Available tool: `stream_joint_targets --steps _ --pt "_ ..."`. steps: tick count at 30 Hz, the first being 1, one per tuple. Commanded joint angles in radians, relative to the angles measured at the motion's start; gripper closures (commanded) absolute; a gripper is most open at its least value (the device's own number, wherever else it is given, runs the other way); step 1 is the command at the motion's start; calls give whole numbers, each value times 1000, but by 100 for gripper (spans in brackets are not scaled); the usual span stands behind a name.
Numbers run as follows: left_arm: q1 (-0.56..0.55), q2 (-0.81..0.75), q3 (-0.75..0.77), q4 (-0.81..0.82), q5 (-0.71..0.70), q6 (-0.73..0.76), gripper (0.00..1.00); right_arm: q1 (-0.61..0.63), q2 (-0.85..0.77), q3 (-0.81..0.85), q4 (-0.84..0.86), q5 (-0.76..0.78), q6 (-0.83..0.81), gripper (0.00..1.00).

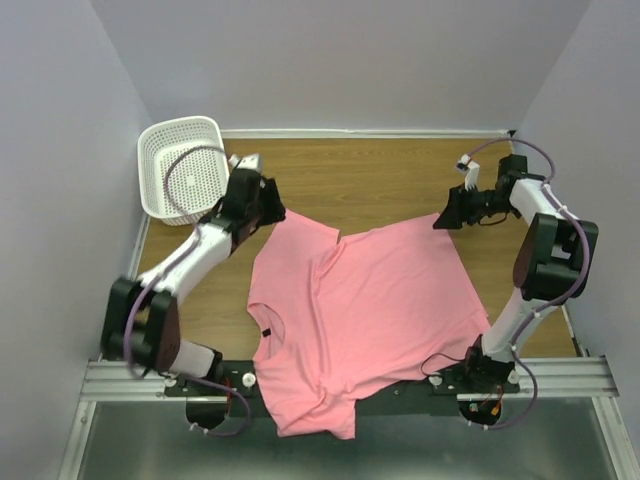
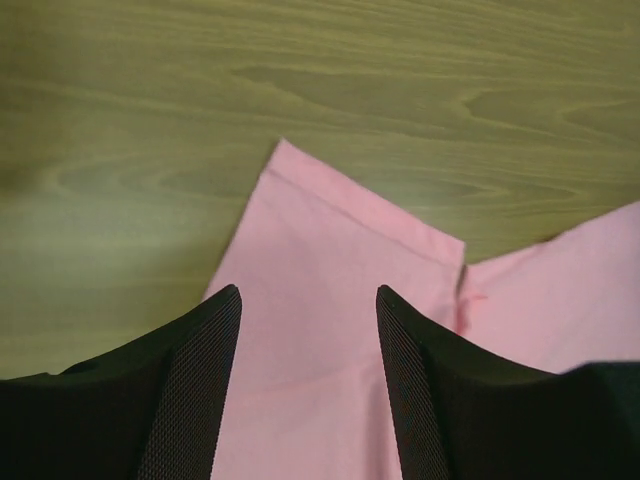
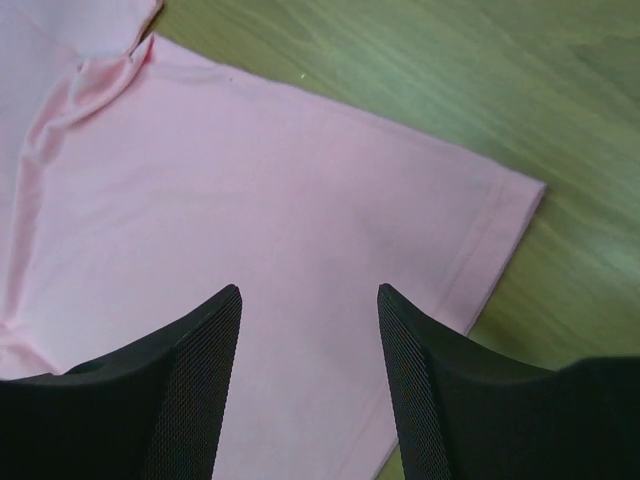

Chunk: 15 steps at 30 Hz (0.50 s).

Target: Fold and stack the t-shirts

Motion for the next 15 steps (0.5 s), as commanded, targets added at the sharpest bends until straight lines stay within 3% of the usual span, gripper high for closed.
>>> stream_joint_targets --steps 1,2,5,15 --pt "43 279 216 7 90 322 37 -1 6 15 246 -5 221 36" --pt "51 392 316 -20 90 369 40 -1 7 7 286 42 270 36" --pt "54 531 422 -64 96 400 40 1 62 28 326 66 298 35" --pt "63 726 582 -228 154 564 48 1 131 39 326 61 283 34"
